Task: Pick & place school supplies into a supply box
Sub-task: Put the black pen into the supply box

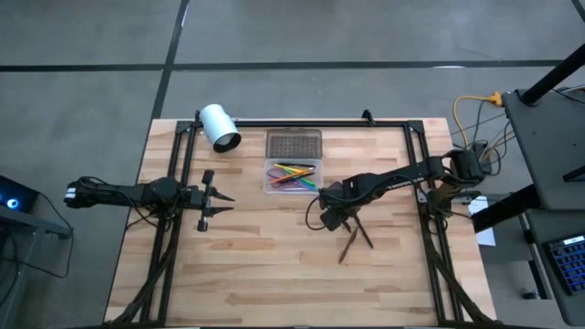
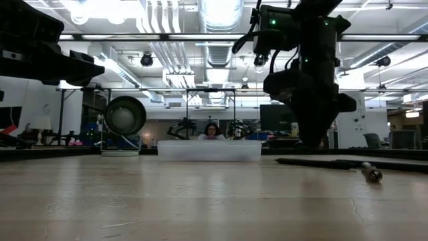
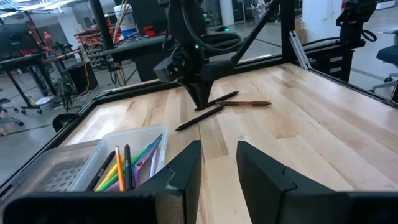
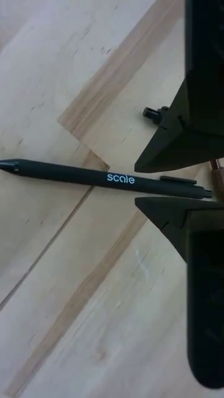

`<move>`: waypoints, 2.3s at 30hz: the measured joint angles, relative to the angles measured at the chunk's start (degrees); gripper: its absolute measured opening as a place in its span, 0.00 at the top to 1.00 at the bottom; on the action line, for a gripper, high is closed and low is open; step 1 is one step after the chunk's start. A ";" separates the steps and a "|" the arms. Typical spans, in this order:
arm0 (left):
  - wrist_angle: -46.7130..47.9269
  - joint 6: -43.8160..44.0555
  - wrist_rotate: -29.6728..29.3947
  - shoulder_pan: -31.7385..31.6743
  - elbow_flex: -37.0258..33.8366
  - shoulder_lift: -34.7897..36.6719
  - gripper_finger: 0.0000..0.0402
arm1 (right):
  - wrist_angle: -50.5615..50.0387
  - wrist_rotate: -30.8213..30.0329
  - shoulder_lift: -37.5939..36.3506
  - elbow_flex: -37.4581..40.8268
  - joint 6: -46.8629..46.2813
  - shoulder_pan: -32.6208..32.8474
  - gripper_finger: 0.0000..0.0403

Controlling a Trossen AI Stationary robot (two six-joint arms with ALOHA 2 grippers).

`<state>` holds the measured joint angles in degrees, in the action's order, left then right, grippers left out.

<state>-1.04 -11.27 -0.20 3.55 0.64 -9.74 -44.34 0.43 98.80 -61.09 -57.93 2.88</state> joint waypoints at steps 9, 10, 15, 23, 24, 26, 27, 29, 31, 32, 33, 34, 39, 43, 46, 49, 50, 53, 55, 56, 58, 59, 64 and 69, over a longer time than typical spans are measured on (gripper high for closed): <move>0.00 0.00 0.00 0.02 0.00 -0.02 0.78 | 1.43 0.28 4.02 1.01 -0.59 0.01 0.83; -0.01 0.00 0.03 0.01 0.00 -0.06 0.78 | 1.20 0.91 4.96 1.09 -0.29 -0.01 0.83; 0.00 0.02 0.03 0.02 0.00 -0.19 0.78 | 0.67 2.43 8.95 -0.46 1.82 -0.05 0.83; 0.00 0.02 0.02 0.02 0.00 -0.43 0.78 | 0.42 2.34 8.46 -1.04 3.28 -0.03 0.83; 0.00 0.02 0.00 0.02 0.00 -0.46 0.78 | 0.50 2.34 8.10 -1.11 3.01 -0.03 0.83; 0.00 0.02 0.02 0.02 0.00 -0.44 0.78 | 0.42 2.36 7.38 -1.26 2.37 0.01 0.83; 0.00 0.02 0.01 0.02 0.00 -0.46 0.78 | 0.42 2.33 7.20 -1.26 2.24 0.08 0.83; 0.00 0.02 0.02 0.02 0.00 -0.46 0.78 | 0.49 1.76 6.99 -1.20 2.41 0.17 0.83; 0.00 0.02 -0.01 0.02 0.00 -0.46 0.78 | 0.51 1.22 6.96 -1.19 2.40 0.28 0.83; -0.01 0.02 0.00 0.02 0.00 -0.46 0.78 | 0.52 1.18 6.95 -1.19 2.40 0.29 0.83; -0.01 0.02 0.02 0.02 0.00 -0.46 0.78 | 0.54 1.15 6.95 -1.19 2.45 0.34 0.83; 0.00 0.02 0.00 0.02 0.00 -0.44 0.78 | 0.55 0.75 6.95 -1.19 2.69 0.37 0.83; -0.01 0.02 0.00 0.02 0.00 -0.44 0.78 | 0.98 -1.13 6.93 -1.19 4.06 1.01 0.83; 0.00 0.02 0.02 0.02 0.00 -0.44 0.78 | 1.25 -1.95 7.04 -1.17 6.22 1.35 0.83; 0.00 0.02 0.02 0.02 0.00 -0.44 0.78 | 1.47 -2.08 7.04 -1.01 8.01 1.42 0.83; 0.00 0.02 0.00 0.02 0.00 -0.44 0.78 | 1.63 -2.04 7.01 -0.79 8.73 1.49 0.83; -0.01 0.01 0.01 0.02 0.00 -0.44 0.78 | 1.65 -2.10 6.99 -0.75 8.67 1.53 0.83; 0.00 0.02 0.02 0.02 0.00 -0.44 0.78 | 1.68 -2.11 6.99 -0.71 8.77 1.63 0.86; 0.00 0.02 -0.01 0.02 0.00 -0.44 0.78 | 1.71 -2.05 6.94 -0.71 9.70 1.63 0.90; -0.01 0.02 0.00 0.02 0.00 -0.44 0.78 | 1.71 -1.91 6.90 -0.71 10.16 1.63 0.93; -0.01 0.02 0.00 0.02 0.00 -0.44 0.78 | 1.66 -1.83 6.89 -0.79 10.73 1.61 0.95; 0.00 0.02 -0.01 0.02 0.00 -0.44 0.78 | 1.50 -1.79 6.91 -0.93 10.79 1.61 0.95; -0.01 0.02 0.00 0.02 0.00 -0.42 0.78 | 1.18 -2.00 7.14 -2.36 11.94 2.14 0.96; 0.00 0.02 0.02 0.02 0.00 -0.42 0.78 | 1.91 -3.45 7.19 -5.25 14.78 3.51 0.96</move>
<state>-1.04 -11.25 -0.19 3.57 0.64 -10.15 -42.43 -3.02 106.00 -66.33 -43.15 6.39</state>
